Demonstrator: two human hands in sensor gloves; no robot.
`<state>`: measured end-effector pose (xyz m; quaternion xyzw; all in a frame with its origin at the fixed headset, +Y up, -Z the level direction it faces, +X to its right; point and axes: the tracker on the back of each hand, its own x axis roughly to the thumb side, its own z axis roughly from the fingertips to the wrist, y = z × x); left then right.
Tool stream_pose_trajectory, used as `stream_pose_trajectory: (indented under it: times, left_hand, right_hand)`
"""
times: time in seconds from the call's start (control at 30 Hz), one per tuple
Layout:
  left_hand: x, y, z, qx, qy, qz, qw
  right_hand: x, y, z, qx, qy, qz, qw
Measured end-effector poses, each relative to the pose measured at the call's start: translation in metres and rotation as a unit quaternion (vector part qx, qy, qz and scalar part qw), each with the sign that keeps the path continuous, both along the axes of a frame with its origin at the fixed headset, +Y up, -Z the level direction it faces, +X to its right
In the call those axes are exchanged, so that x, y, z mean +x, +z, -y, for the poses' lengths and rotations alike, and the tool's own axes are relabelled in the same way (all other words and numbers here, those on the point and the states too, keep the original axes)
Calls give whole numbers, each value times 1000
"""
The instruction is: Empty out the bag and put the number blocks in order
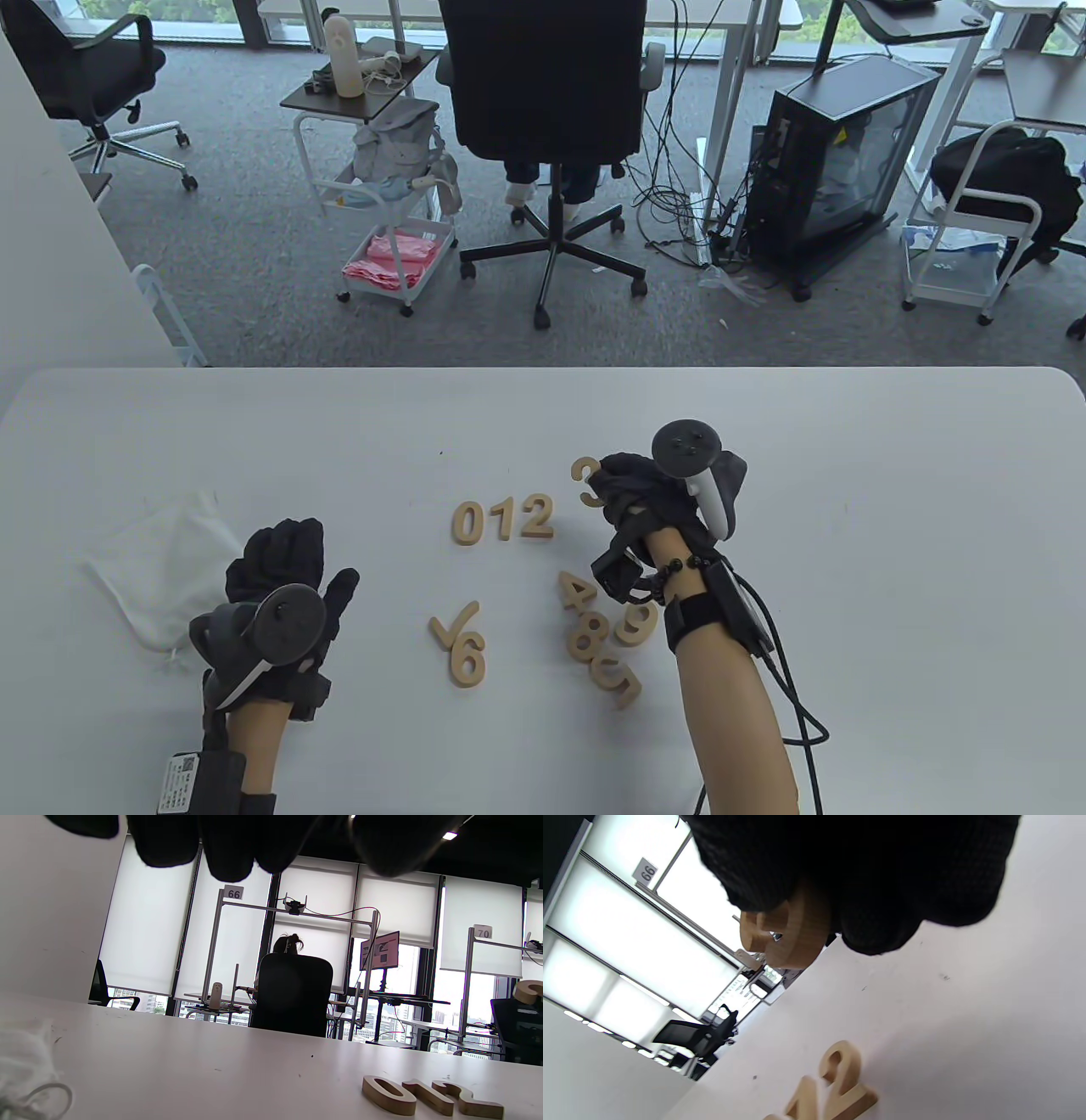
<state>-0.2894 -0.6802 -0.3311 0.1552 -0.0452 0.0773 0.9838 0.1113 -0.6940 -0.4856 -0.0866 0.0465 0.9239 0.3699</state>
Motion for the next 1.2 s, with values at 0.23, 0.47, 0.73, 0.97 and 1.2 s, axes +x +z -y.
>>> stream_pose_trajectory:
  times: [0.23, 0.47, 0.73, 0.97, 1.2]
  left_hand:
    - [1, -1, 0, 0, -3, 3, 1000]
    - [0, -1, 0, 1, -2, 1, 1000]
    - [-1, 1, -1, 5, -3, -3, 1000]
    - [-3, 1, -1, 9, 2, -5, 1000]
    - [-4, 1, -1, 11, 4, -6, 1000]
  right_hand:
    - [-19, -21, 41, -50, 92, 33, 994]
    - [-32, -33, 55, -60, 126, 36, 990]
    - [-47, -40, 56, -61, 195, 31, 978]
    - [-56, -43, 61, -66, 256, 14, 964]
    - [-60, -46, 66, -60, 294, 0, 954]
